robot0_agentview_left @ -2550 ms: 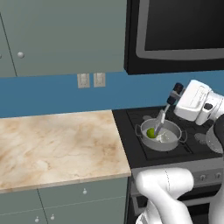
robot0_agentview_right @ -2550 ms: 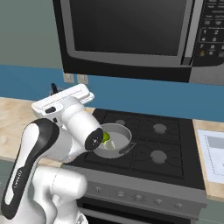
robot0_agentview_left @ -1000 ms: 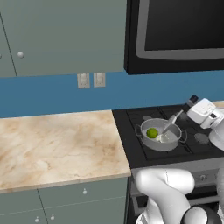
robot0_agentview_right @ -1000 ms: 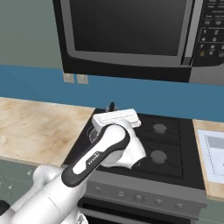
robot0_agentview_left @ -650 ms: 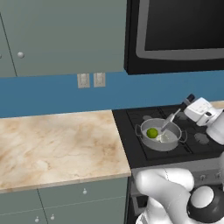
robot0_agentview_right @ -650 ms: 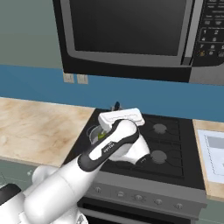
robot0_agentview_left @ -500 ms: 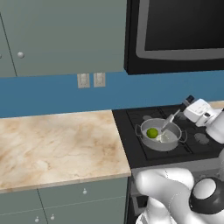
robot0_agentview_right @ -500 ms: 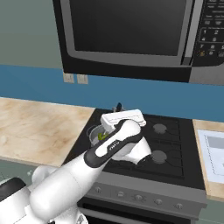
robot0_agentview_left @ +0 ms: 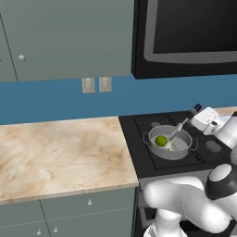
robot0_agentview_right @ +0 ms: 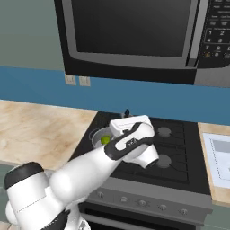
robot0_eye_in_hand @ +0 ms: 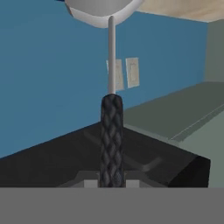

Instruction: Put the garlic and lime in the pot. Retrieve the spatula and lightly stir the vegetables in the pot.

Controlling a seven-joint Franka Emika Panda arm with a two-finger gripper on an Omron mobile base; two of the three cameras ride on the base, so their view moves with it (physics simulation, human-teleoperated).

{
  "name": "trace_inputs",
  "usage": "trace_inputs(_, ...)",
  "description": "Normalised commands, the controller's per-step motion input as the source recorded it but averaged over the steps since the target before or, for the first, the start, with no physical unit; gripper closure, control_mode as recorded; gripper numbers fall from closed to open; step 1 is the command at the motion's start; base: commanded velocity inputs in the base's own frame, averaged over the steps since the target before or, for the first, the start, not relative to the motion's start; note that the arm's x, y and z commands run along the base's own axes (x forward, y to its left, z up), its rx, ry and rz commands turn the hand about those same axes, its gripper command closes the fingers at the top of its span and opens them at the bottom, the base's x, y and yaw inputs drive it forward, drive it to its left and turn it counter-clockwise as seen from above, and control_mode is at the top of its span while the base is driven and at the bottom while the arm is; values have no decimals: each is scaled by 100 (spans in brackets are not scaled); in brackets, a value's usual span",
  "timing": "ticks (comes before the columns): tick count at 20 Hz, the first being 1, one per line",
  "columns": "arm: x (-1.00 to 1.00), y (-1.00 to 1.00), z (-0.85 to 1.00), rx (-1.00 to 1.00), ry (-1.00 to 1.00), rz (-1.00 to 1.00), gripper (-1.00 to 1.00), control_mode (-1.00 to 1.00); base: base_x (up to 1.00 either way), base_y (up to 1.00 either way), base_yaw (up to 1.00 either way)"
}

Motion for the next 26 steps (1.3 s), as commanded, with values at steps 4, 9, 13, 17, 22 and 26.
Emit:
trace_inputs(4,29,-7,-20,0,0,0,100,-100,0,0,0)
trace_inputs(9,19,-6,-33,0,0,-1,100,-100,0,0,0)
trace_inputs(13,20,-1,-34,-1,0,-3,100,-100,0,0,0)
trace_inputs(17,30,-3,-13,-2,0,-3,100,-100,0,0,0)
trace_inputs(22,20,-3,-12,-1,1,-5,100,-100,0,0,0)
trace_inputs(26,1,0,-8,0,4,-6,100,-100,0,0,0)
